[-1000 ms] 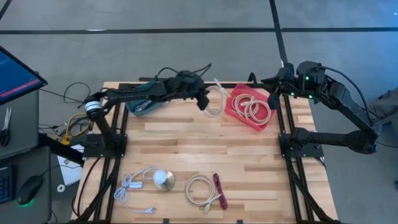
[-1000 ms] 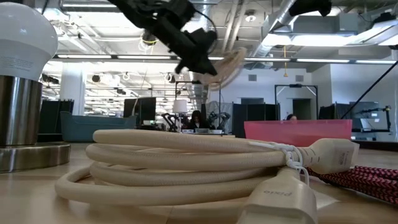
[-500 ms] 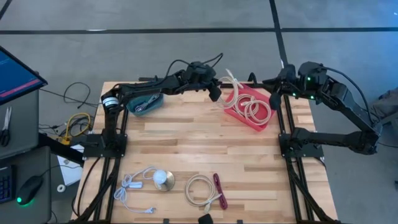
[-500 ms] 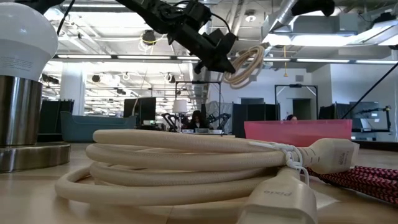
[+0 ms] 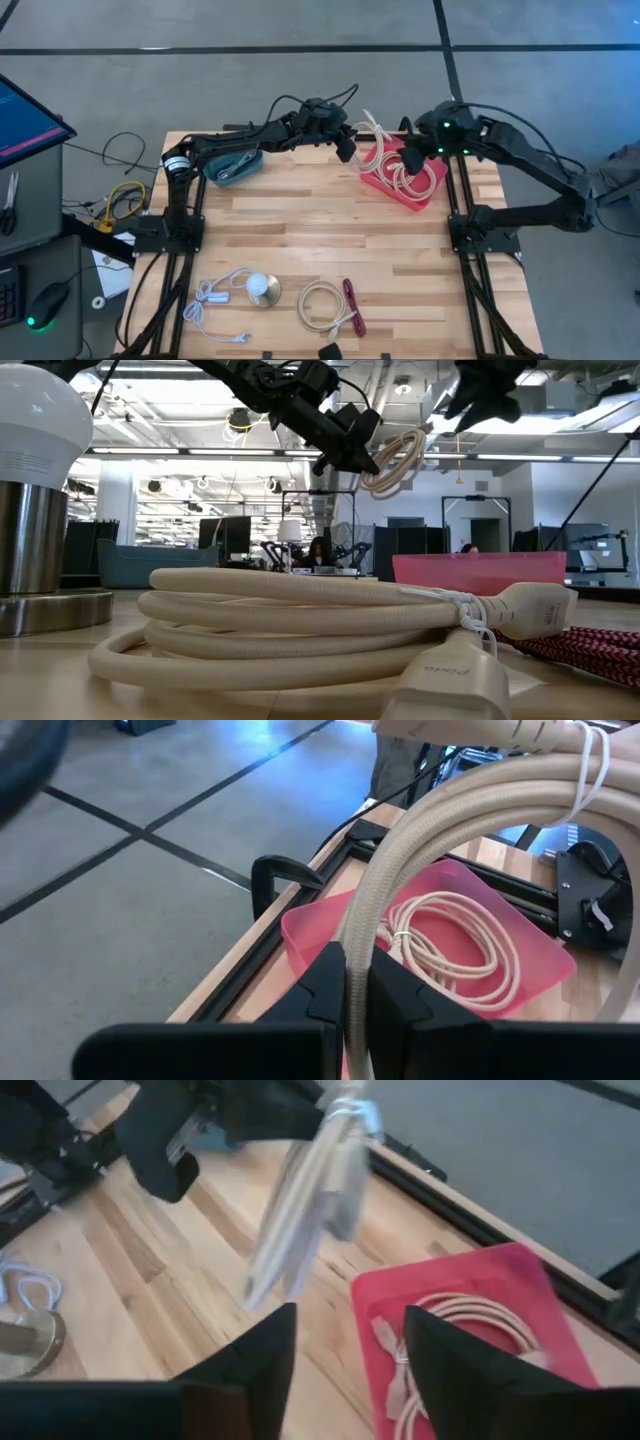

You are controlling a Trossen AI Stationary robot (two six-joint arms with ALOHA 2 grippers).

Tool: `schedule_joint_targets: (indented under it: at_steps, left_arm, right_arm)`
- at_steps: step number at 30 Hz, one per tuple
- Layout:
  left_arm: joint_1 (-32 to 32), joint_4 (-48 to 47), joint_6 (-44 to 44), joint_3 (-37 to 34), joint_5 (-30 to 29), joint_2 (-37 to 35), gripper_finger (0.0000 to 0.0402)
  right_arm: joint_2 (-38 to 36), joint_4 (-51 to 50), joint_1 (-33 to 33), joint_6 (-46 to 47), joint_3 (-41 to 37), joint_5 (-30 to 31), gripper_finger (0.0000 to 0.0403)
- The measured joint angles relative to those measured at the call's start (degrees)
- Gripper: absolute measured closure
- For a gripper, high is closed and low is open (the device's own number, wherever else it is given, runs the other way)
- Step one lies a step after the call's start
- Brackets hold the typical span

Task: Pick & Place USB Port
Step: Put the white charger cable into pink bin

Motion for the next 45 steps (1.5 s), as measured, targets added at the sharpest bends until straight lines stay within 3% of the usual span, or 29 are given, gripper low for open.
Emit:
schedule_joint_targets:
  at_steps: [6,12,18,25,31,45]
  left_arm:
    - [0.33,0.02,-0.01,0.0,-0.42,0.0,0.0385]
    - [0.33,0.04,-0.02,0.0,-0.48,-0.04,0.0385]
    - [0.48,-0.26,0.01,-0.01,-1.0,-0.07,0.0386]
    - [0.42,0.21,0.07,0.0,-0.64,-0.09,0.0386]
    - [0.42,0.22,0.0,0.0,-0.63,-0.13,0.0386]
    - [0.56,-1.46,-0.43,0.04,-4.33,-4.78,0.0242]
  right_arm:
    - [4.56,5.15,2.55,1.99,0.0,-1.55,0.0168]
    - [8.41,9.94,3.64,2.51,-0.02,-1.55,0.0174]
    - [10.57,10.14,3.18,0.91,-0.02,0.25,0.0233]
    - [9.87,10.02,2.5,-1.98,-0.02,0.27,0.038]
    - [9.37,9.97,1.82,-3.57,-0.02,0.12,0.0394]
    - [4.33,6.73,-2.55,-5.22,-0.04,0.57,0.0399]
